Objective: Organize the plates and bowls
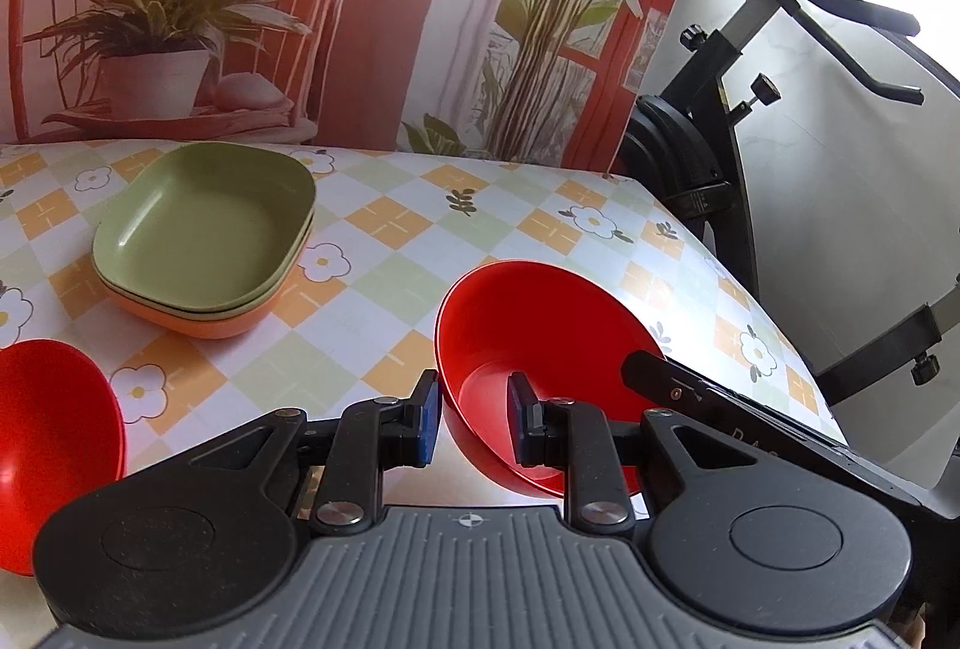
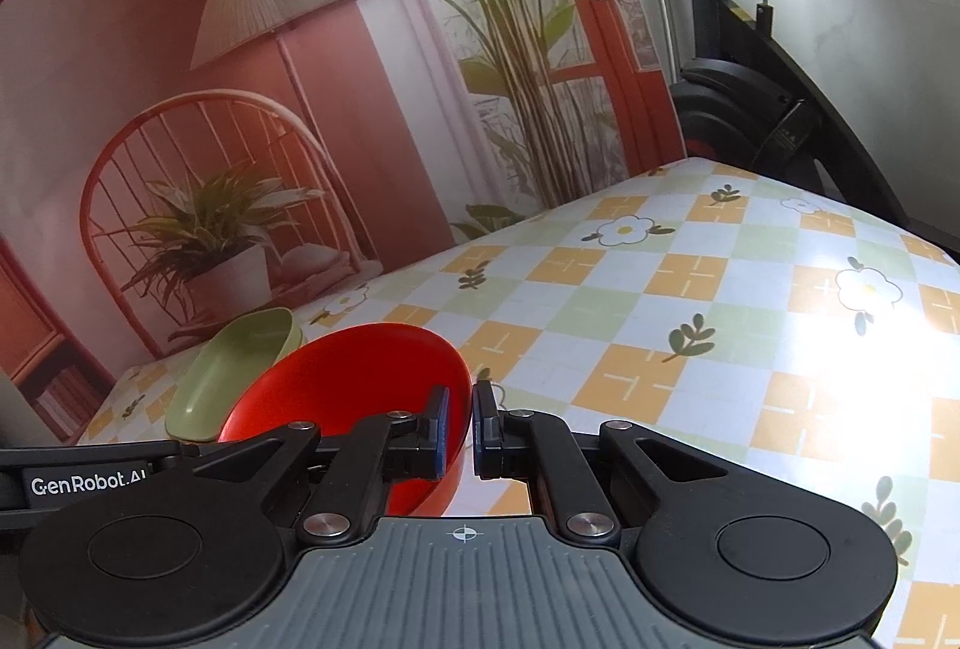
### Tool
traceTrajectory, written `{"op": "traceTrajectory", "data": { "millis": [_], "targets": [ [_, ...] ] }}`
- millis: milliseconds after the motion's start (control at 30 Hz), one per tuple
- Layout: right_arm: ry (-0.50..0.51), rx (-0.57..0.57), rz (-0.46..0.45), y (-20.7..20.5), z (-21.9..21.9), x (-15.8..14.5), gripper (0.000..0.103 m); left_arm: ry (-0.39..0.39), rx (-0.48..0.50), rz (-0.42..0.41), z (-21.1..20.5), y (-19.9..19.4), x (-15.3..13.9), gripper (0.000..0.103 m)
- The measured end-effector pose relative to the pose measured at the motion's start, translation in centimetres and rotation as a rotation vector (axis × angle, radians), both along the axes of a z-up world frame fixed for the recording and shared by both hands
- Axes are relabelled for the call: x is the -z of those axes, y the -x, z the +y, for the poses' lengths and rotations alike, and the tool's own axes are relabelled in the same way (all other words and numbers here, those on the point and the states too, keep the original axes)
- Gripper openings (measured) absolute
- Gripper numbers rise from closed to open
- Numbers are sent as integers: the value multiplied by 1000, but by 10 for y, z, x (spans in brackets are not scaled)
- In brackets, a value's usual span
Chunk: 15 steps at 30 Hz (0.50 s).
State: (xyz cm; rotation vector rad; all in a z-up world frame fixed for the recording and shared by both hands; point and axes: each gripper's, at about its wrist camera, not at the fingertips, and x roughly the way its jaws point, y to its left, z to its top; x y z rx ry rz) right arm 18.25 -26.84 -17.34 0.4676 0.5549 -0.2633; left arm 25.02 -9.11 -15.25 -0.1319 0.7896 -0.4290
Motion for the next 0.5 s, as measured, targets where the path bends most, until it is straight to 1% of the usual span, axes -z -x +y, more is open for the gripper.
{"op": "traceTrajectory", "data": {
  "millis": [133,267,367,500],
  "targets": [
    [0,-29,-1,-9,9,-10,7,15,-31,-9,13,0,-10,25],
    [5,-61,-10,-23,19,-23,7,26,-60,-45,26,3,-22,25],
    [15,-89,-17,-36,27,-34,7,31,-83,-51,37,4,-29,25],
    [18,-132,-39,-57,41,-48,7,73,-123,-63,61,2,-39,25]
  ]
}}
